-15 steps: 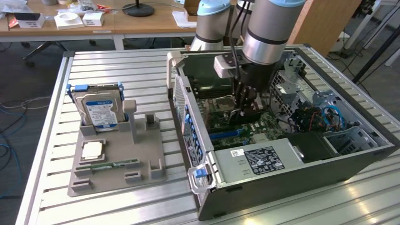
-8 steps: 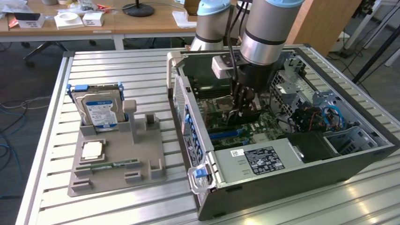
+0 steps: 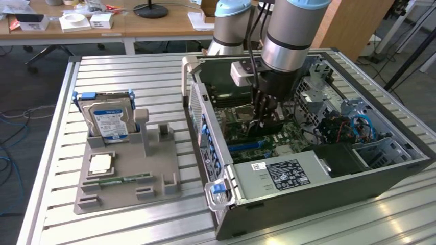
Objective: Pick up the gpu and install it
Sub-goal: 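Insert the gpu into the slot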
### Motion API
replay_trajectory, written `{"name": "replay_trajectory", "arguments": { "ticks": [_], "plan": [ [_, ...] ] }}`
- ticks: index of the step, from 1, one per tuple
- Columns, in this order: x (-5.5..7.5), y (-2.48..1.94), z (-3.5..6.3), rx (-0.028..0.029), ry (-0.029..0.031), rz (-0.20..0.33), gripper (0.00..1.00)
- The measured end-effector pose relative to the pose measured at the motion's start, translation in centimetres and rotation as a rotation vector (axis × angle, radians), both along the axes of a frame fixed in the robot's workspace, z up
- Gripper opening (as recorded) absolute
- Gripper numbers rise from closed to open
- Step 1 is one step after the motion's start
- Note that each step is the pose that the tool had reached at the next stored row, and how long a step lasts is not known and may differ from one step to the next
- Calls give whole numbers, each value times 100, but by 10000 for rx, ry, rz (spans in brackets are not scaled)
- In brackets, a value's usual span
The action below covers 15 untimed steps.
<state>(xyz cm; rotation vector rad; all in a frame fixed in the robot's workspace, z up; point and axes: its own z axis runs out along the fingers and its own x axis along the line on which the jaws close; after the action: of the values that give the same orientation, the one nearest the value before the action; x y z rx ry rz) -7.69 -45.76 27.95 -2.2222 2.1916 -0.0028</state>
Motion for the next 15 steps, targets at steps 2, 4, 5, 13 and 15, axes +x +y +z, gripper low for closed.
{"name": "replay_trajectory", "arguments": {
  "ticks": [2, 4, 5, 13, 15],
  "plan": [
    [0, 1, -14, 6, -3, 0, 26],
    [0, 0, -24, 0, 1, 0, 26],
    [0, 0, -28, 1, 0, 0, 26],
    [0, 1, -49, 6, -3, 0, 26],
    [0, 0, -62, 0, 1, 0, 26]
  ]
}}
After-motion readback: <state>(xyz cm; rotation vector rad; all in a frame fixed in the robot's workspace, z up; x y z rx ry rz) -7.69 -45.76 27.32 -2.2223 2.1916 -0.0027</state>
